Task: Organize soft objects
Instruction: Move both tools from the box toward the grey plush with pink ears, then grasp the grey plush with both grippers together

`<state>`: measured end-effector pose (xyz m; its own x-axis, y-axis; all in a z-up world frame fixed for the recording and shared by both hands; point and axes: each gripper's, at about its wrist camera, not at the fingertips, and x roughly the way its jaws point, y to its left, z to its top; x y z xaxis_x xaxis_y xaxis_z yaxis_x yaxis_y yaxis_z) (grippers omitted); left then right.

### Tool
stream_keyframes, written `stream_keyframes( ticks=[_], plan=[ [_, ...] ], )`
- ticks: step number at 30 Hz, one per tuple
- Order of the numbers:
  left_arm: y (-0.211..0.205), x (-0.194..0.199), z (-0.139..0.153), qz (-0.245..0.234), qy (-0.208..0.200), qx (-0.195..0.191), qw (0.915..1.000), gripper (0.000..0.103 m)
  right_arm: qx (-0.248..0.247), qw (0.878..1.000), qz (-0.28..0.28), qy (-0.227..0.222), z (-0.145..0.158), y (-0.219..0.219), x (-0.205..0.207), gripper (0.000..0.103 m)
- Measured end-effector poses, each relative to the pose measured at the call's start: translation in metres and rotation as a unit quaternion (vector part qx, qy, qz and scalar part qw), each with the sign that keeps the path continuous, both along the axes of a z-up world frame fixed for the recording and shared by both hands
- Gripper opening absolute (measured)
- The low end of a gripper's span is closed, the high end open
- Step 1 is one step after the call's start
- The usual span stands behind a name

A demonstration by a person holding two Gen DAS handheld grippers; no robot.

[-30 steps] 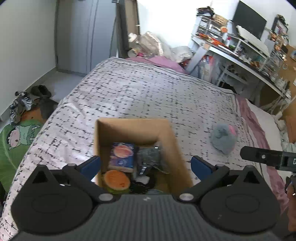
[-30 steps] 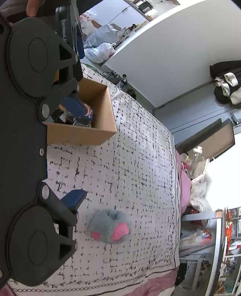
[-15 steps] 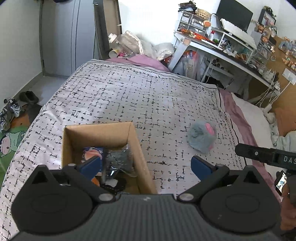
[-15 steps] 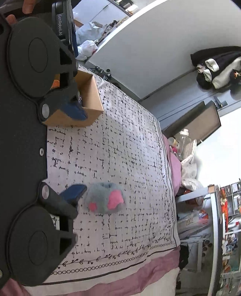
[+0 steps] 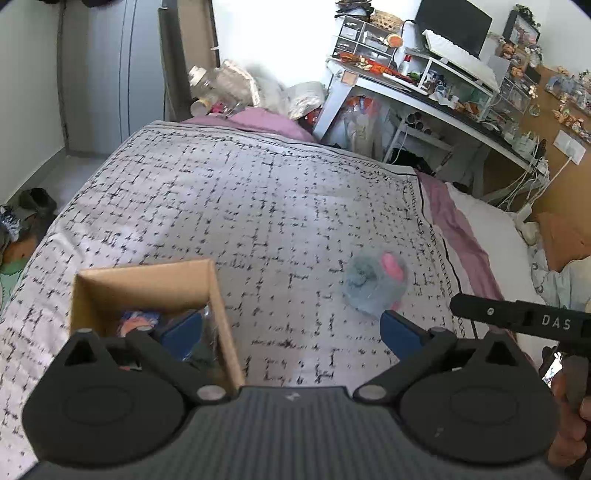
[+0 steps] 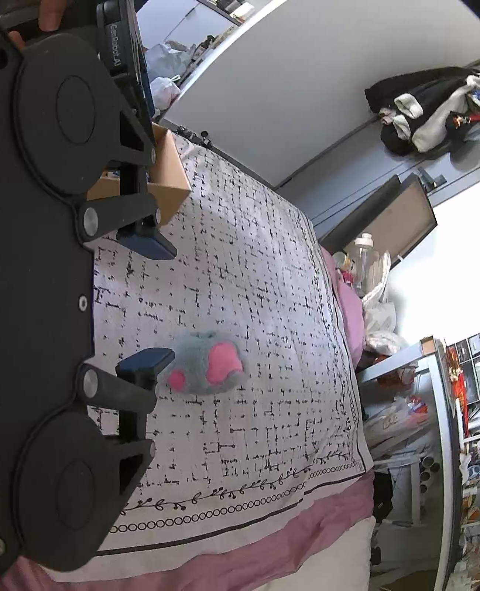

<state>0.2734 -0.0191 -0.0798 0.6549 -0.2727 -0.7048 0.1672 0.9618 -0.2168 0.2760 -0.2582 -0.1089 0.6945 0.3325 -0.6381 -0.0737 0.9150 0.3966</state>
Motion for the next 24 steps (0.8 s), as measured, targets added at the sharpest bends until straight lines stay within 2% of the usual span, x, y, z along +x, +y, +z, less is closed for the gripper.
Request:
stream_keyframes(
  ticks=[8,18,24],
  plan=[
    [-0.022,0.027,-0.012,-0.007,-0.001,0.001,1.0,0.098,0.004,1.0,-0.004,0.012,-0.012,-0.008,0.026,0.052],
    [-0.033,0.064,-0.041,-0.006,0.032,-0.002,0.9995,0.075,0.013,0.999,0.005,0.031,-0.034,-0.005,0.068,0.052],
    [-0.035,0.084,-0.057,0.0,0.049,-0.007,0.9988,0.067,0.009,0.999,0.009,0.048,-0.051,-0.003,0.088,0.051]
  ],
)
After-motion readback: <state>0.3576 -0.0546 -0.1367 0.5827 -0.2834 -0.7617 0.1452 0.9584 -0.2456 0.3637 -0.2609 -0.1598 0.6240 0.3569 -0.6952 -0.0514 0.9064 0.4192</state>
